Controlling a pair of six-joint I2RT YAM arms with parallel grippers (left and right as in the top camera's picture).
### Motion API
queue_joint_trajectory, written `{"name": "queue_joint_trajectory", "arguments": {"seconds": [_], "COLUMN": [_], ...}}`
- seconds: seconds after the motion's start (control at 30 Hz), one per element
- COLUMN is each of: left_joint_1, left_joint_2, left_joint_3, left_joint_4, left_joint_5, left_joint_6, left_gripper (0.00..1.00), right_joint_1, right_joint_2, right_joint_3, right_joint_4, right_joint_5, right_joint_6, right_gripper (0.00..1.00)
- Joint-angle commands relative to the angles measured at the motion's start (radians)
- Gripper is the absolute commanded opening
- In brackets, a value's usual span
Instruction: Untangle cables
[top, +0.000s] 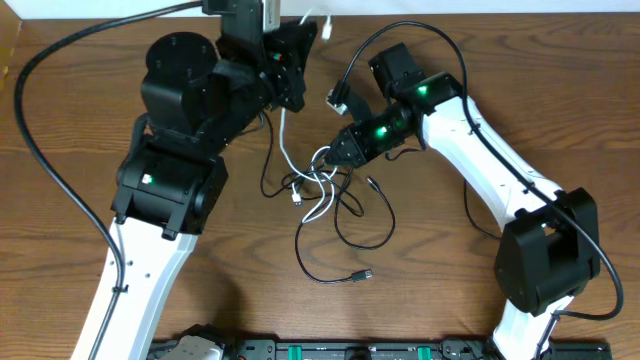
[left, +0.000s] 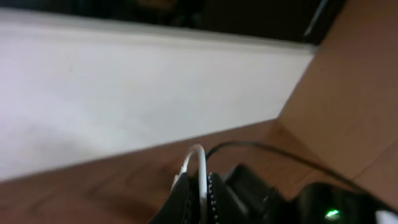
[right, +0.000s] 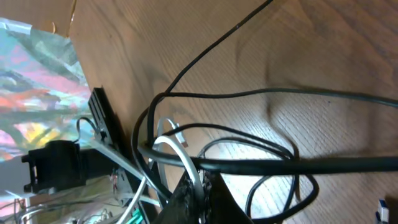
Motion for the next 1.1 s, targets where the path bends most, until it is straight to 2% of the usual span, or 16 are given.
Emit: {"name": "queue_joint_trajectory", "arguments": {"seconds": [0.0, 0.4, 0.53, 0.6, 0.63, 0.7, 0.73, 0.8, 0.87, 0.97, 1.07], "left_joint_1": [0.002, 0.002, 0.002, 0.002, 0.002, 0.002, 0.002, 0.002, 0.001, -0.001, -0.004], "left_joint_2": [0.021, 0.063, 0.063, 0.063, 0.063, 0.063, 0.063, 0.063, 0.063, 0.068, 0.091], "left_joint_3": [0.011, 0.011, 0.011, 0.011, 0.011, 0.011, 0.011, 0.011, 0.011, 0.009, 0.003], "left_joint_4": [-0.045, -0.212, -0.242, -0.257, -0.264, -0.282, -0.292, -0.314, -0.338, -0.368, -0.394], "left_joint_5": [-0.099, -0.170, -0.170, -0.170, -0.170, -0.170, -0.170, -0.170, -0.166, -0.103, 0.040], "left_joint_6": [-0.008, -0.008, -0.008, -0.008, -0.008, -0.008, -0.008, -0.008, -0.008, 0.002, 0.063], "left_gripper": [0.08, 0.09, 0.17, 0.28, 0.30, 0.43, 0.51, 0.77, 0.87, 0.88, 0.88], "right_joint_1": [-0.053, -0.264, -0.289, -0.289, -0.289, -0.288, -0.288, -0.288, -0.288, -0.288, -0.288], "right_joint_2": [-0.092, -0.441, -0.497, -0.505, -0.505, -0.499, -0.497, -0.487, -0.481, -0.480, -0.480], "right_joint_3": [0.002, 0.002, 0.002, 0.002, 0.002, 0.002, 0.002, 0.002, 0.002, 0.002, 0.002], "right_joint_4": [-0.009, 0.030, 0.090, 0.113, 0.116, 0.112, 0.106, 0.095, 0.089, 0.088, 0.088], "right_joint_5": [-0.023, -0.030, -0.023, -0.008, 0.007, 0.056, 0.084, 0.120, 0.120, 0.120, 0.120], "right_joint_6": [-0.002, 0.017, 0.065, 0.084, 0.101, 0.125, 0.135, 0.151, 0.154, 0.157, 0.164], "right_gripper": [0.01, 0.01, 0.01, 0.01, 0.01, 0.01, 0.01, 0.01, 0.01, 0.01, 0.01]}}
